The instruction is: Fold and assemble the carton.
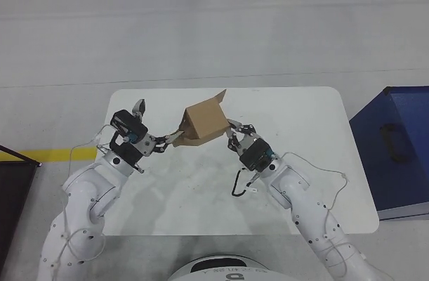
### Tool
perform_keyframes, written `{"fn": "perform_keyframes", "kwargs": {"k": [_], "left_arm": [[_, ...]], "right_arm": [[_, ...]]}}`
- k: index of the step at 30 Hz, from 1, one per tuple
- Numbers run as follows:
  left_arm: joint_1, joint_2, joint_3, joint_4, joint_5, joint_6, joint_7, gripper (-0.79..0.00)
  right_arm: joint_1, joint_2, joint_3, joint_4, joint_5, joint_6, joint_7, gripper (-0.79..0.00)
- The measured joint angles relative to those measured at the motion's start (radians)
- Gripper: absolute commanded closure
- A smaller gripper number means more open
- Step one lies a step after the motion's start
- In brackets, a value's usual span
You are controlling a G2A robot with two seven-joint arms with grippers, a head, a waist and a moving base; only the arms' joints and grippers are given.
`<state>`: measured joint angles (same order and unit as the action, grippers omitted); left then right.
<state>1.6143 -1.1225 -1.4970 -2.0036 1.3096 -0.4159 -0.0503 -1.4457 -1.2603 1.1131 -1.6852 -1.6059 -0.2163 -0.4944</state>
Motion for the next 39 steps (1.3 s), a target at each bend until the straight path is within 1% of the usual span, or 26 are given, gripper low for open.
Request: {"fn": "perform_keyframes", "kwargs": {"k": [1, 2, 3, 4, 5, 6, 7, 9, 11, 17, 19, 20, 22, 23, 24, 26, 27, 30, 33, 34, 37, 39], "left_arm": [[0.001, -0.001, -0.008, 0.011, -0.062, -0.004, -0.008, -0.634], [0.001, -0.001, -0.019, 0.024, -0.131, -0.016, -0.023, -0.640], [0.000, -0.001, -0.033, 0.040, -0.226, -0.041, -0.055, -0.671], [-0.002, 0.000, -0.043, 0.051, -0.305, -0.065, -0.085, -0.770], [-0.005, 0.002, -0.053, 0.060, -0.391, -0.091, -0.121, -0.785], [-0.009, 0.005, -0.069, 0.070, -0.502, -0.122, -0.177, -0.785], [-0.014, 0.008, -0.084, 0.074, -0.576, -0.135, -0.223, -0.785], [-0.026, 0.015, -0.119, 0.075, -0.709, -0.125, -0.323, -0.785], [-0.034, 0.018, -0.139, 0.069, -0.763, -0.114, -0.374, -0.785], [-0.034, 0.018, -0.136, 0.069, -0.754, -0.114, -0.369, -0.785], [-0.025, 0.014, -0.120, 0.073, -0.770, -0.115, -0.358, -0.785], [-0.018, 0.011, -0.096, 0.081, -0.800, -0.110, -0.355, -0.785], [-0.027, 0.007, -0.040, 0.115, -0.943, -0.059, -0.406, -0.776], [-0.042, 0.007, -0.029, 0.135, -1.038, -0.020, -0.460, -0.776], [-0.067, 0.009, -0.029, 0.167, -1.192, 0.044, -0.556, -0.779], [-0.105, 0.013, -0.051, 0.224, -1.467, 0.138, -0.702, -0.770], [-0.124, 0.016, -0.068, 0.264, -1.649, 0.192, -0.779, -0.767], [-0.156, 0.018, -0.088, 0.343, -1.999, 0.289, -0.896, -0.767], [-0.174, 0.019, -0.079, 0.385, -2.186, 0.353, -0.965, -0.760], [-0.179, 0.019, -0.072, 0.394, -2.214, 0.370, -0.983, -0.754], [-0.194, 0.015, -0.036, 0.422, -2.267, 0.420, -1.026, -0.705], [-0.208, 0.015, -0.011, 0.438, -2.225, 0.422, -1.016, -0.686]], "right_arm": [[0.000, 0.000, 0.002, 0.001, 0.002, 0.003, -0.002, 0.000], [0.000, 0.000, 0.006, 0.002, 0.004, 0.007, -0.006, 0.000], [-0.001, 0.001, 0.011, 0.004, 0.005, 0.013, -0.010, 0.000], [-0.002, 0.001, 0.015, 0.004, 0.003, 0.018, -0.011, 0.000], [-0.004, 0.002, 0.019, 0.004, -0.001, 0.024, -0.012, 0.000], [-0.007, 0.003, 0.024, 0.000, -0.007, 0.032, -0.013, 0.000], [-0.009, 0.003, 0.029, -0.004, -0.010, 0.037, -0.015, 0.000], [-0.017, 0.005, 0.041, -0.014, -0.019, 0.048, -0.017, 0.000], [-0.023, 0.008, 0.051, -0.021, -0.033, 0.058, -0.011, 0.000], [-0.024, 0.008, 0.055, -0.023, -0.037, 0.061, -0.007, 0.000], [-0.024, 0.008, 0.055, -0.023, -0.037, 0.061, -0.007, 0.000], [-0.024, 0.008, 0.055, -0.023, -0.037, 0.061, -0.007, 0.000], [-0.024, 0.008, 0.055, -0.023, -0.037, 0.061, -0.007, 0.000], [-0.024, 0.008, 0.055, -0.023, -0.037, 0.061, -0.007, 0.000], [-0.025, 0.008, 0.055, -0.024, -0.036, 0.061, -0.005, 0.000], [-0.030, 0.008, 0.055, -0.029, -0.033, 0.066, 0.003, 0.000], [-0.035, 0.008, 0.058, -0.030, -0.030, 0.070, 0.005, 0.000], [-0.048, 0.009, 0.068, -0.027, -0.023, 0.077, 0.001, 0.000], [-0.056, 0.010, 0.071, -0.026, -0.022, 0.077, -0.003, 0.000], [-0.057, 0.010, 0.071, -0.026, -0.024, 0.076, -0.004, 0.000], [-0.058, 0.011, 0.067, -0.029, -0.031, 0.071, -0.009, 0.000], [-0.057, 0.011, 0.065, -0.032, -0.034, 0.070, -0.013, 0.000]]}}
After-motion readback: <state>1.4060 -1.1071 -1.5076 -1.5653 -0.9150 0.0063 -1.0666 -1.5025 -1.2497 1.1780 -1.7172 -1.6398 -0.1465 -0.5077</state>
